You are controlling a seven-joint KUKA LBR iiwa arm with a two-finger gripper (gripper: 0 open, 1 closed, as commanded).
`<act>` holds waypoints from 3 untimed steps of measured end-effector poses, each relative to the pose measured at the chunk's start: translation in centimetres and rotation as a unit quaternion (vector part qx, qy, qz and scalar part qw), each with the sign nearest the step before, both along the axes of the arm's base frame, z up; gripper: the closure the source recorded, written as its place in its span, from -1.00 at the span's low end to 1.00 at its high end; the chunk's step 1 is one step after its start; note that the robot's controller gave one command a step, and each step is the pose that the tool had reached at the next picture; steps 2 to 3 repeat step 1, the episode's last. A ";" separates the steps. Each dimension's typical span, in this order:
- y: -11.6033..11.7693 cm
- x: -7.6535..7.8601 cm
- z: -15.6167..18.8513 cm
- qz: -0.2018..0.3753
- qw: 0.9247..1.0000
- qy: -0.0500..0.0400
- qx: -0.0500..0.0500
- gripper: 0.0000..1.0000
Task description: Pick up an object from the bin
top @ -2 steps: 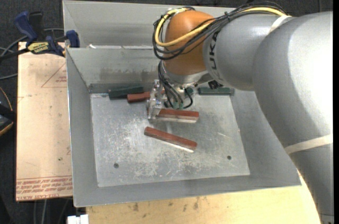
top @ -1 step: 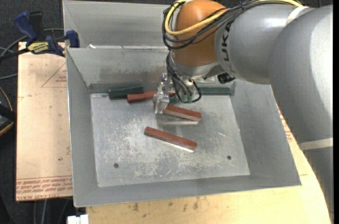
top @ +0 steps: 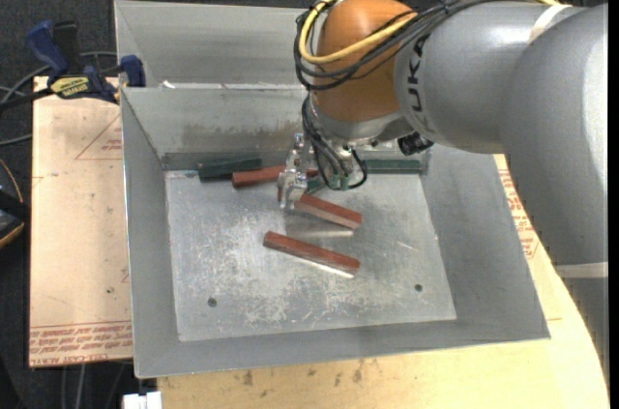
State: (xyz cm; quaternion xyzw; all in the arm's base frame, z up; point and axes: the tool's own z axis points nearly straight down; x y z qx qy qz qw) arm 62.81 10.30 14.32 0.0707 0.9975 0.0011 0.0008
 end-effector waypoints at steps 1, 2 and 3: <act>-1.7 2.1 8.1 -0.011 1.000 -0.001 0.000 1.00; -1.7 2.1 8.1 -0.011 1.000 -0.001 0.000 1.00; -1.7 2.1 8.1 -0.011 1.000 -0.001 0.000 1.00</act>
Offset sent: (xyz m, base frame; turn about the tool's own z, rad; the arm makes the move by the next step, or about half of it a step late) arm 0.0000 0.0000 0.0000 0.0000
